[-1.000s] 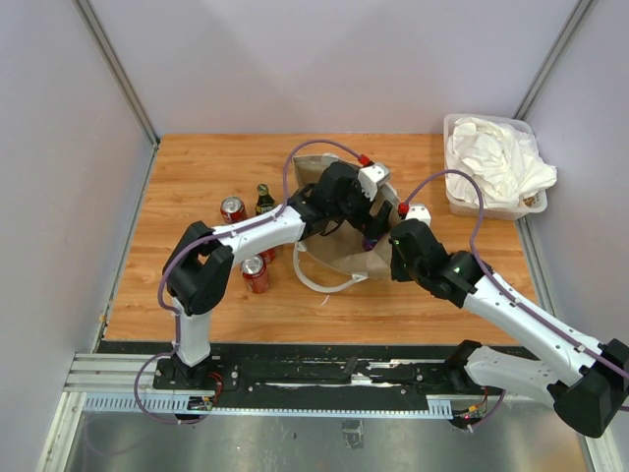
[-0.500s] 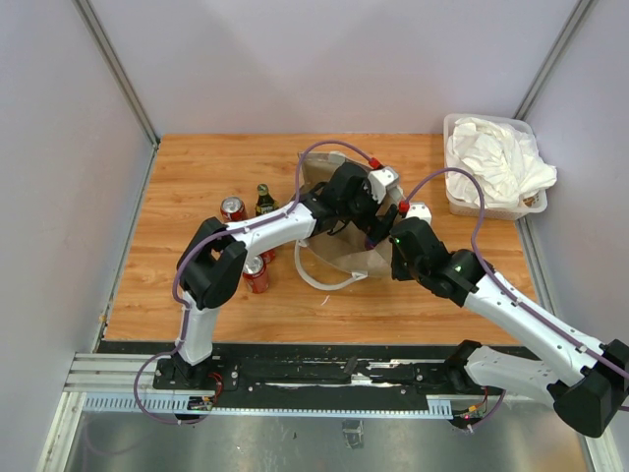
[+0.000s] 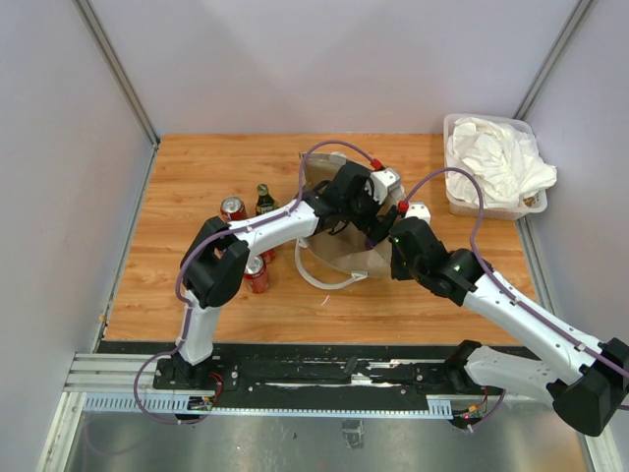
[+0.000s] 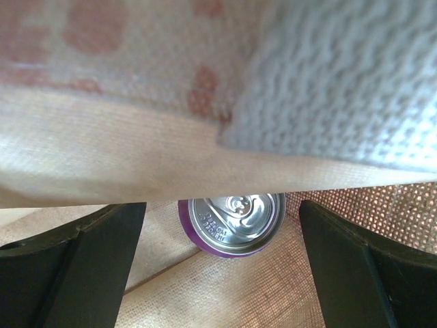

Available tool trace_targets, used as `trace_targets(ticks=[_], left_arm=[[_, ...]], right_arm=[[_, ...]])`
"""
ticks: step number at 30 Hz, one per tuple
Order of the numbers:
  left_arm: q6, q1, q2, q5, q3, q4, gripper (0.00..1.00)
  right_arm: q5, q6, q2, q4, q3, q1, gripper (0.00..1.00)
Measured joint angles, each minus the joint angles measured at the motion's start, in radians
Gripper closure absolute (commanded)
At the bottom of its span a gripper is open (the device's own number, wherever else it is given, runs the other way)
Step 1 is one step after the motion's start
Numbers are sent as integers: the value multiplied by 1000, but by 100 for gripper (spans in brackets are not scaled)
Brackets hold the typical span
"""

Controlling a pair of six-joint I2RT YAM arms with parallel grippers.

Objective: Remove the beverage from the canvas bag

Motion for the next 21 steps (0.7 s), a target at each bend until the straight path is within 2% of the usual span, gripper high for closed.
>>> trace_targets(ticks=[8, 12, 14, 21], left_arm=[[0, 0, 27, 6, 8, 7, 3], [0, 0, 54, 7, 26, 8, 7], [0, 0, 63, 10, 29, 11, 12], [-17, -6, 77, 17, 34, 20, 39]], right_arm=[[0, 0, 0, 2, 0, 0, 96], [1, 0, 0, 3, 0, 0, 96], [2, 0, 0, 3, 0, 0, 96], [3, 0, -4, 5, 0, 0, 95]])
